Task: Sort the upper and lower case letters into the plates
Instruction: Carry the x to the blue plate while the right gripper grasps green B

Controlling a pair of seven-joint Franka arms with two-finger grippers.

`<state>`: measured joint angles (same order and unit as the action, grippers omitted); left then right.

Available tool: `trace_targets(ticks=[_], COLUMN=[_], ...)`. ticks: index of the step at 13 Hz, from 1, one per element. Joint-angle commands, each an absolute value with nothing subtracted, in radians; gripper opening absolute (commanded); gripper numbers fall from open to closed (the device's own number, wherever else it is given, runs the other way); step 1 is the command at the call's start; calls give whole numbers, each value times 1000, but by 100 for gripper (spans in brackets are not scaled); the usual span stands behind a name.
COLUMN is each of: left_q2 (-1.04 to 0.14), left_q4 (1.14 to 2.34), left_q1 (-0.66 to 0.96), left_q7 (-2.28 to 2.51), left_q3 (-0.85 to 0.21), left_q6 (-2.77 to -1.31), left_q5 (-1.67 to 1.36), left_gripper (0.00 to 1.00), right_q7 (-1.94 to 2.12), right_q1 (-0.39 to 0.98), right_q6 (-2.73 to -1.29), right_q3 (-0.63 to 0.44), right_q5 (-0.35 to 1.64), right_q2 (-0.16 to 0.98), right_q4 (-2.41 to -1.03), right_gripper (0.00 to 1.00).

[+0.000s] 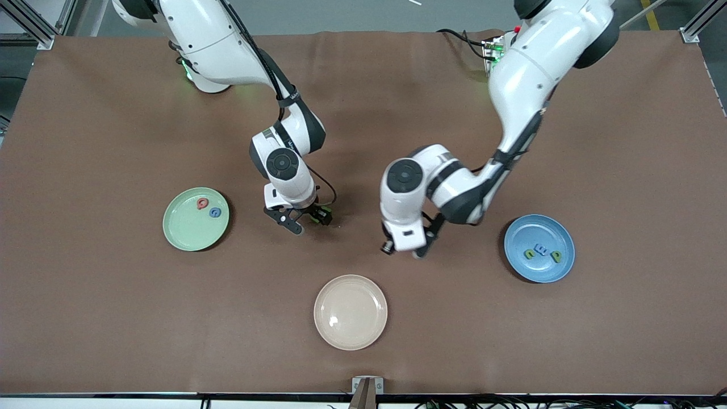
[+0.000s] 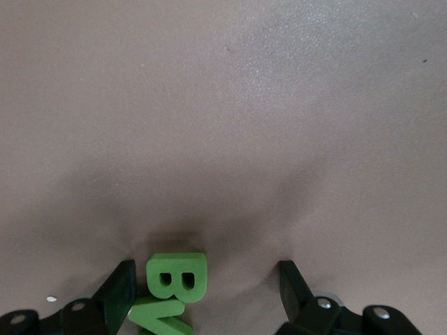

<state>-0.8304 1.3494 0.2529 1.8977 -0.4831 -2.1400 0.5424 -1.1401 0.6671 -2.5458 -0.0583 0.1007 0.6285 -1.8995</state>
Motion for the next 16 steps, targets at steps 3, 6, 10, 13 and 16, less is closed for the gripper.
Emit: trace_targets(ticks=[3, 6, 10, 13, 16], left_q2=[-687, -678, -689, -722, -749], left_q4=[1408, 1491, 1635, 1716, 1776], left_q1=[50, -282, -563, -642, -673], left_q7=[1650, 1431, 1197, 1171, 1158], left_q3=[-560, -766, -867, -859, -828], left_q6=[-1990, -1933, -1953, -2040, -2092], left_q5=[514, 492, 514, 586, 662], left_gripper=[0, 0, 1, 10, 48], right_q7=[-1157, -1147, -988, -733, -406], right_q1=[678, 666, 611, 478, 304], right_q6=[-2553, -2540, -2395, -2257, -2256], right_q3=[-61, -63, -98, -101, -101], right_q5=[87, 84, 74, 74, 74], right_q2=[638, 634, 546, 392, 287], right_q4=[-1891, -1888, -1893, -1968, -2087], right_gripper=[52, 3, 0, 0, 0])
